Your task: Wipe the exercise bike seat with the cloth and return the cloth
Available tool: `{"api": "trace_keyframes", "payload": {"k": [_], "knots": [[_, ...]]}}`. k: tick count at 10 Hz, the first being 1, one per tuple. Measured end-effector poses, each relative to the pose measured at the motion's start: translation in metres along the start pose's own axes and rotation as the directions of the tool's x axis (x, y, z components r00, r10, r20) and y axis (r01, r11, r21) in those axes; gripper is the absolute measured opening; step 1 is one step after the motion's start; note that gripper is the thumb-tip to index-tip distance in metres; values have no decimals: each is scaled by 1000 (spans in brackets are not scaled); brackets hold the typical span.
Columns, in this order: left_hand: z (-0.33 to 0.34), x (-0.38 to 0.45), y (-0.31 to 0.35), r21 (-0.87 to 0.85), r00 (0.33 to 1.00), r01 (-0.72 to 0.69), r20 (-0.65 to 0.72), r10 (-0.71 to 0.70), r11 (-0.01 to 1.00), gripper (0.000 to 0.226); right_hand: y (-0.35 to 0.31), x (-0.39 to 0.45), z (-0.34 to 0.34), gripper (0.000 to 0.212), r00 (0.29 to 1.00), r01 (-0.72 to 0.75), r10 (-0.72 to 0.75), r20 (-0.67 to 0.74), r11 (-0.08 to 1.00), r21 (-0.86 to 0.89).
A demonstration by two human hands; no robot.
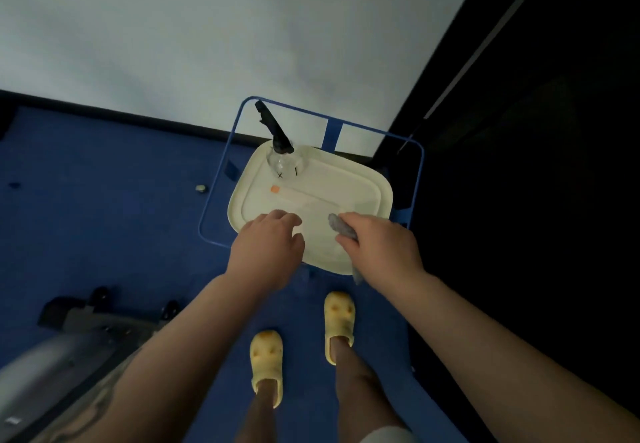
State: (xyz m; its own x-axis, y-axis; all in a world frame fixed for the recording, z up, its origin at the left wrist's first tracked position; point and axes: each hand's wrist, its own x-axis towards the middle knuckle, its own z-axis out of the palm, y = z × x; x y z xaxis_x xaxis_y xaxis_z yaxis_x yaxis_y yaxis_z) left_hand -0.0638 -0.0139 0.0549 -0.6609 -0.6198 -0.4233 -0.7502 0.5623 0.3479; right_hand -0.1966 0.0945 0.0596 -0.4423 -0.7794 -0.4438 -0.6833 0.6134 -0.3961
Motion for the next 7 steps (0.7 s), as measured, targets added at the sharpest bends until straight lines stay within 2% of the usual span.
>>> {"api": "trace_keyframes", "payload": {"k": [1,2,3,4,5,7], "knots": [[16,17,-14,5,995,83,53,-83,997,37,11,48,18,25,1000,7,-6,20,1000,-25],[25,27,-26,-7,990,135,46,-135,991,37,15,85,39,24,999,29,-30,-27,999,-36],[32,34,-34,-30,985,166,62,-164,986,37,8,102,68,32,999,28,-23,38,993,-113],[40,32,-40,-52,981,185,68,-181,981,37,4,101,92,41,992,26,2,128,977,-211],[43,25,-43,-56,977,190,103,-184,980,37,6,89,98,44,983,19,10,182,987,-159],[8,9,-44,-54,987,140,87,-135,989,37,1,59,58,48,991,-7,21,129,994,-107]]}}
